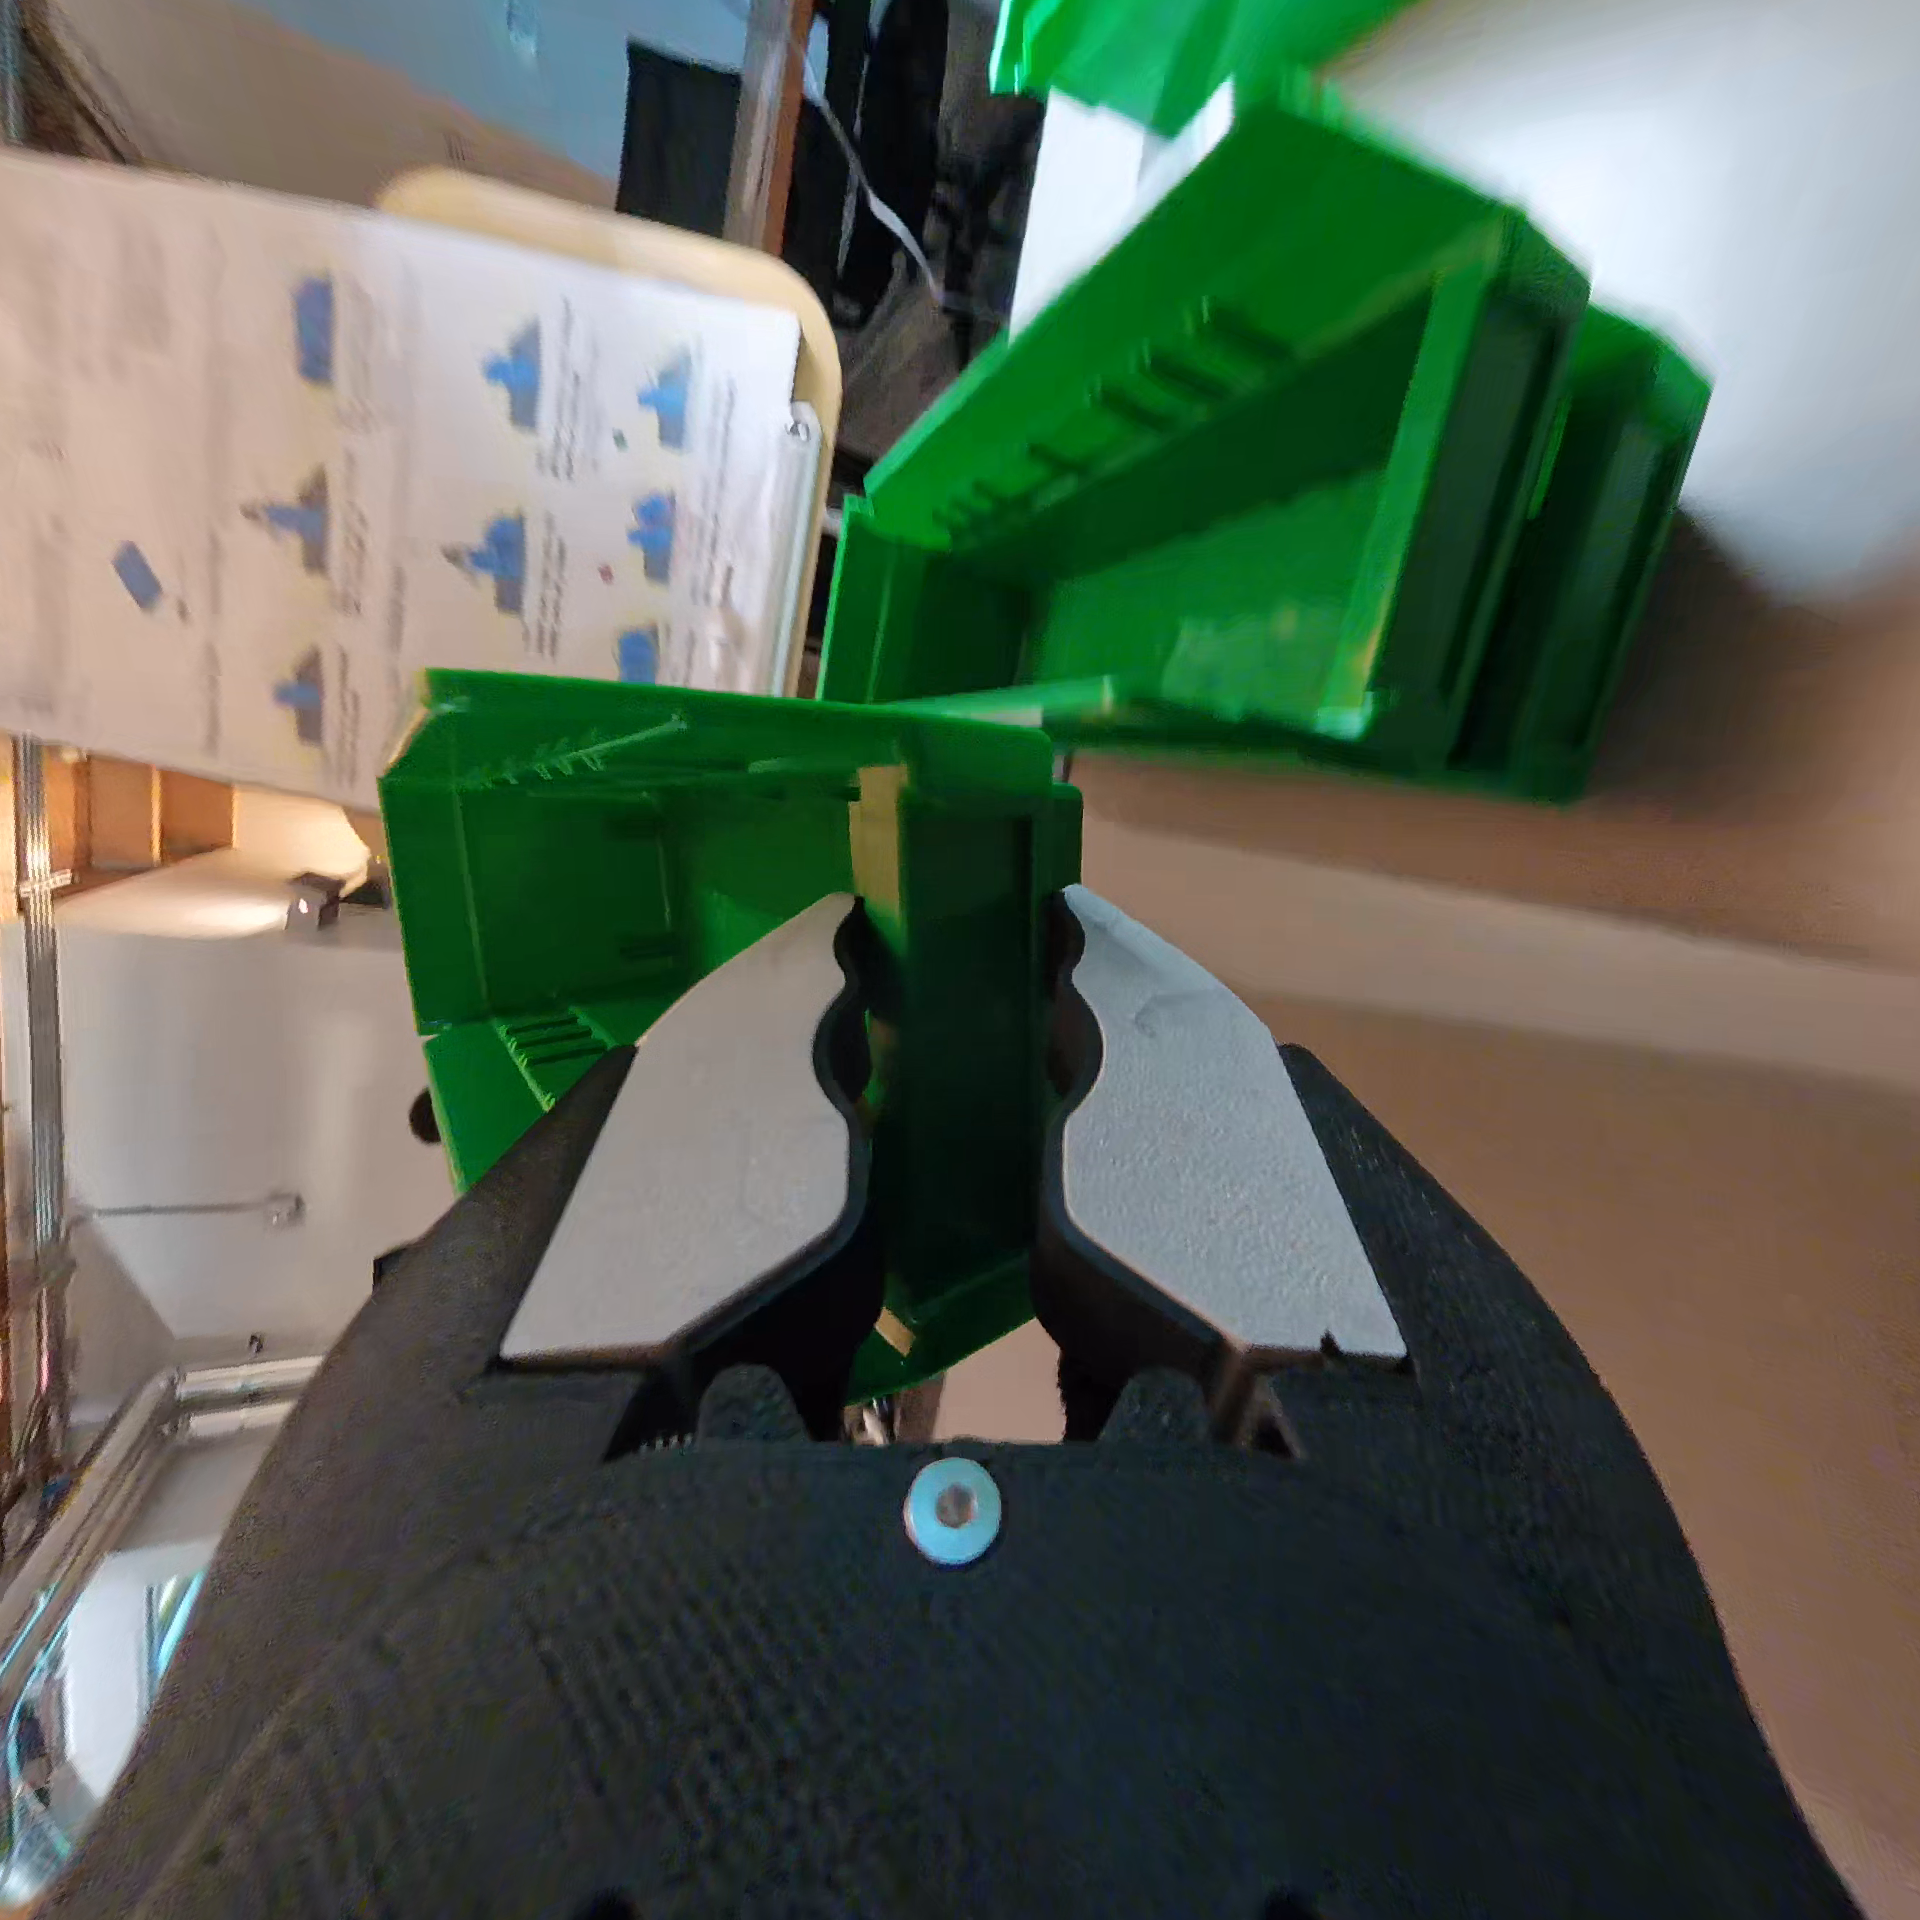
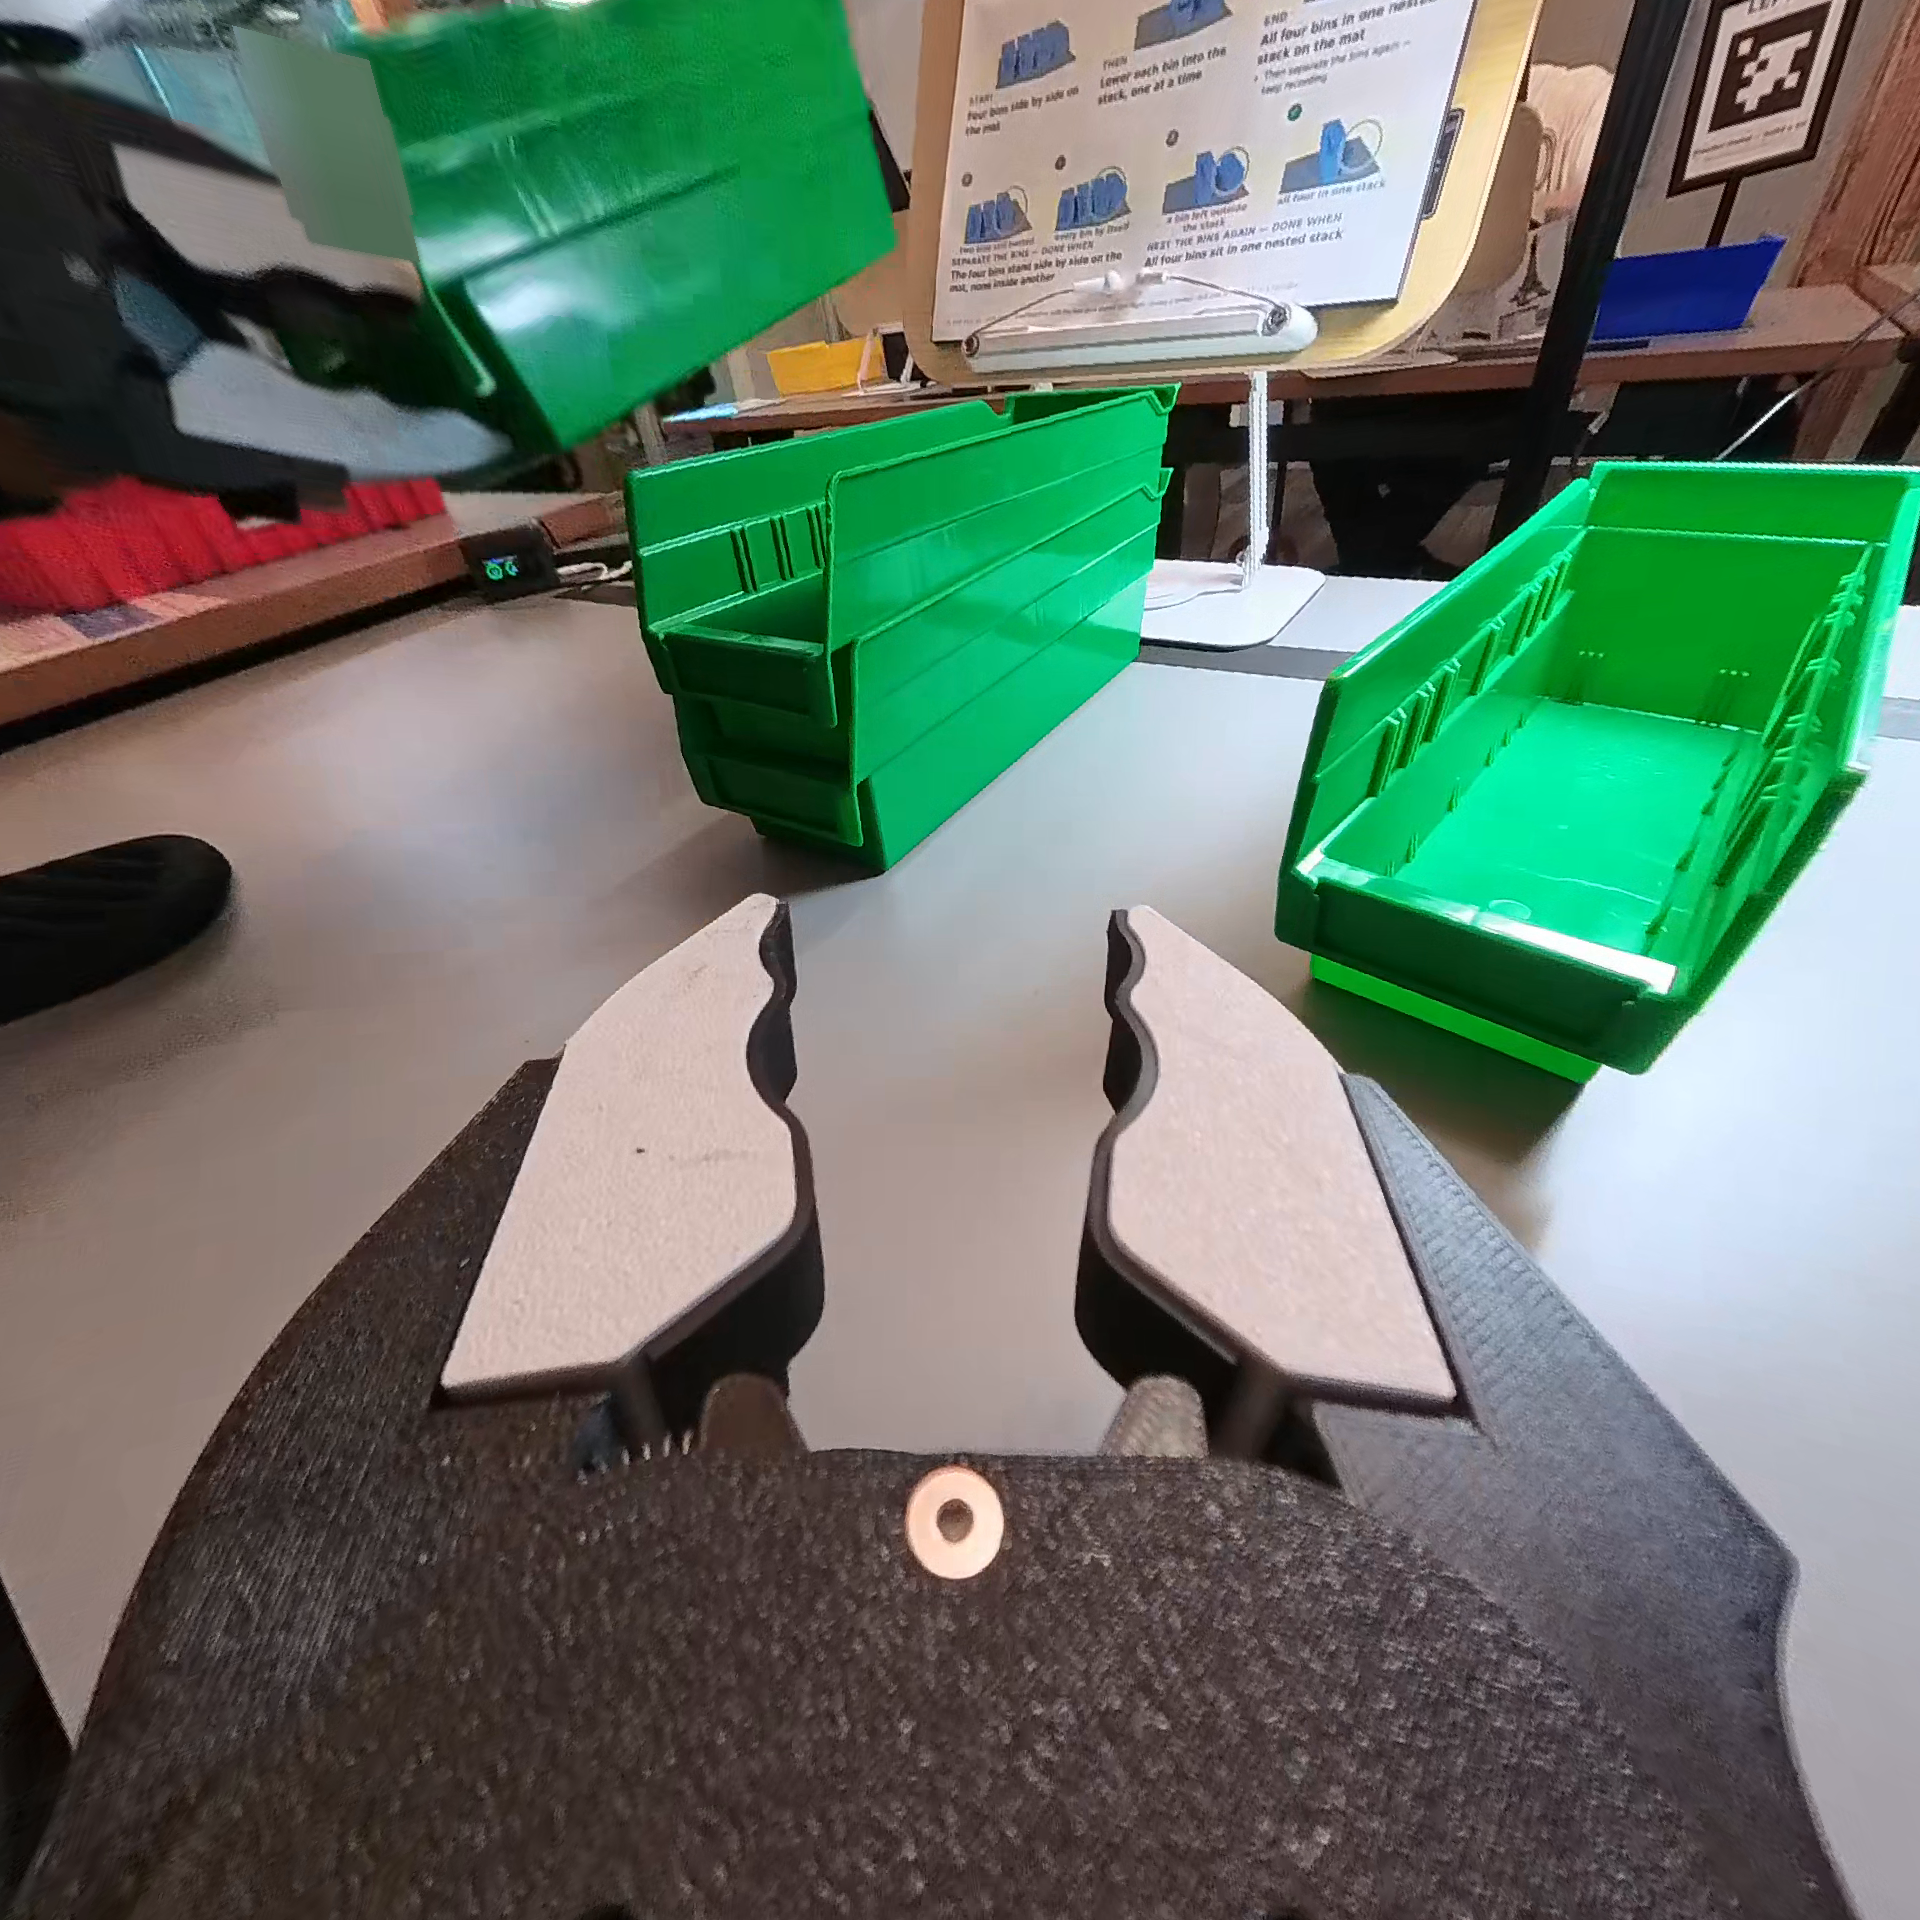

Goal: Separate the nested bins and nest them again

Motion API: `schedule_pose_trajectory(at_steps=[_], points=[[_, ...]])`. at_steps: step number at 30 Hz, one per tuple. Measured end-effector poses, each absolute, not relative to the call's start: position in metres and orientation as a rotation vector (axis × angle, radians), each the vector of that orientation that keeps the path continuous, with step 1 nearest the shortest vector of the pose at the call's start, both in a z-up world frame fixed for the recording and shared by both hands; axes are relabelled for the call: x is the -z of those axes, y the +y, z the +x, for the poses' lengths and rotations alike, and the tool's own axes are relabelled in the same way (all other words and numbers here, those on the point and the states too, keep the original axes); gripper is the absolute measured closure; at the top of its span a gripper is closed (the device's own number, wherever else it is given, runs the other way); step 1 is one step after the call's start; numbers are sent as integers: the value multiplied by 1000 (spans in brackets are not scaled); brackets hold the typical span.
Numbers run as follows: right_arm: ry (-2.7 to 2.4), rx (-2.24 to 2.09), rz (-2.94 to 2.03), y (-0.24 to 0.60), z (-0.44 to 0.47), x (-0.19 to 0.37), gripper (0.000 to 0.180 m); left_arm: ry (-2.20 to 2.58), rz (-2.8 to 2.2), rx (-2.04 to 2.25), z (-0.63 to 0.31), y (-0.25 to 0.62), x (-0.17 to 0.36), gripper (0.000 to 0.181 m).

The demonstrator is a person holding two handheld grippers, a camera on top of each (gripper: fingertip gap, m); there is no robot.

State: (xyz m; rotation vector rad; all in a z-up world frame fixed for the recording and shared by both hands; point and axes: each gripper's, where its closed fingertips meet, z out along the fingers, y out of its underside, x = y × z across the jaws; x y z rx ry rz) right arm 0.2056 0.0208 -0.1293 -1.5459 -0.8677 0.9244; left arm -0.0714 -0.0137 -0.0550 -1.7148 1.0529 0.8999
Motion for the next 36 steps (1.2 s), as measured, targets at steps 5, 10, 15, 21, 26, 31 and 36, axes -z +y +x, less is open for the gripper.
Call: schedule_pose_trajectory(at_steps=[5, 10, 15, 21, 26, 31, 36], points=[[-864, -907, -1528, 20, 207, 127, 124, 1117, -1690, -784, -11, 13, 34, 149], [-825, -762, -1562, 32, 215, 130, 117, 1169, -1804, -727, 16, 40, 60, 148], [-791, -658, -1585, 41, 223, 131, 112, 1203, -1889, -666, 21, 55, 93, 148], [-807, -617, -1596, 42, 221, 135, 112, 1302, -1872, -721, 9, 63, 129, 147], [-814, -595, -1598, 42, 221, 136, 112, 1153, -1777, -602, 20, 49, 108, 133], [-826, -550, -1602, 45, 223, 135, 111, 868, -1692, -244, 30, 7, 71, 132], [-863, -468, -1610, 58, 231, 134, 111, 547, -1681, 126, 6, -44, 65, 132]])
